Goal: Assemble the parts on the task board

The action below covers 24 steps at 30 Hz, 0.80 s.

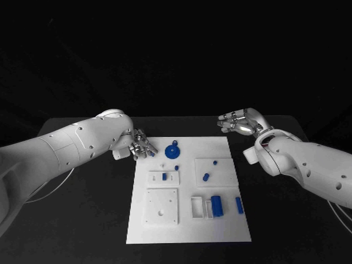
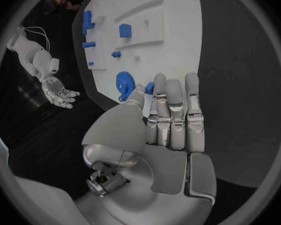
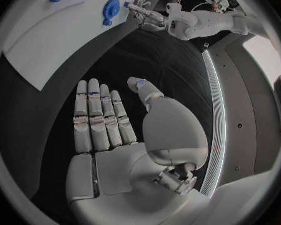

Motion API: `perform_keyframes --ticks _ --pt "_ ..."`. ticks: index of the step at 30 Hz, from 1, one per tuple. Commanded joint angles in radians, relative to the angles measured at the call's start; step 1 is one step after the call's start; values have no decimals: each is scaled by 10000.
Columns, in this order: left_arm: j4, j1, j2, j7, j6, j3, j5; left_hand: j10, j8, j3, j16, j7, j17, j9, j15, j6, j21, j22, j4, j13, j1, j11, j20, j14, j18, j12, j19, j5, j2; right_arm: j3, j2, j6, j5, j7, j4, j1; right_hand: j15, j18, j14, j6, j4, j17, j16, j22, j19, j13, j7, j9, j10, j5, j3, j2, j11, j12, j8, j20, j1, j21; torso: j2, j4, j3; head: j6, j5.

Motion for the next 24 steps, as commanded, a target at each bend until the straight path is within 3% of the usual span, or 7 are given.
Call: perform_keyframes --ticks 1,2,4,7,18,24 --pt "-13 -8 23 93 172 -2 157 42 -31 74 69 -24 1 4 -77 36 47 191 -109 -14 96 -43 -38 23 -63 -20 28 94 152 5 12 83 -14 98 -5 -2 17 -68 -73 0 -4 -15 -30 -11 -83 -13 34 -9 -26 39 52 -70 -11 -32 -18 -2 -24 5 -3 -2 2 -7 -9" --pt "-16 -8 23 96 179 -2 168 40 -28 105 72 -26 3 9 -79 34 53 192 -172 -18 153 -39 -41 23 -64 -27 26 197 177 5 14 85 -14 98 -7 -2 17 -68 -73 0 -4 -15 -30 -11 -83 -13 34 -9 -26 39 52 -70 -11 -32 -18 -2 -24 5 1 0 -1 -12 -13" --pt "-20 -9 22 101 197 -2 196 50 -18 148 81 -36 10 24 -84 37 69 196 -245 -26 198 -45 -46 23 -64 -40 22 725 186 5 18 88 -14 97 -14 -3 15 -67 -70 3 3 -15 -29 -10 -80 -13 32 -9 -18 46 56 -59 -13 -30 -20 -4 -28 6 5 0 -3 -15 -13" --pt "-20 -10 21 104 227 -2 237 63 56 208 106 -66 26 189 -98 64 107 202 -373 -42 231 -58 -57 22 -72 -63 10 961 184 5 25 93 -14 97 -21 -4 15 -67 -70 3 3 -15 -29 -10 -80 -13 32 -9 -18 46 56 -59 -13 -30 -20 -4 -28 6 3 3 -3 -15 -18" --pt "-15 -15 5 156 197 -2 370 152 246 559 166 -107 51 1034 -124 -12 265 212 -809 -77 421 -75 -88 25 -71 -119 -30 1442 355 5 38 99 -13 100 -40 -9 15 -67 -70 3 3 -15 -29 -10 -80 -13 32 -9 -18 46 56 -59 -13 -30 -20 -4 -28 6 1 1 -3 -37 -27" --pt "6 -16 -28 243 -32 -1 510 358 398 620 260 -256 109 1636 -192 342 420 218 -898 -82 307 -150 -138 129 -73 -123 -4 1489 258 5 38 103 -13 102 -45 -11 15 -67 -70 3 3 -15 -29 -10 -80 -13 32 -9 -18 46 56 -59 -13 -30 -20 -4 -28 6 -4 5 -3 -36 -33"
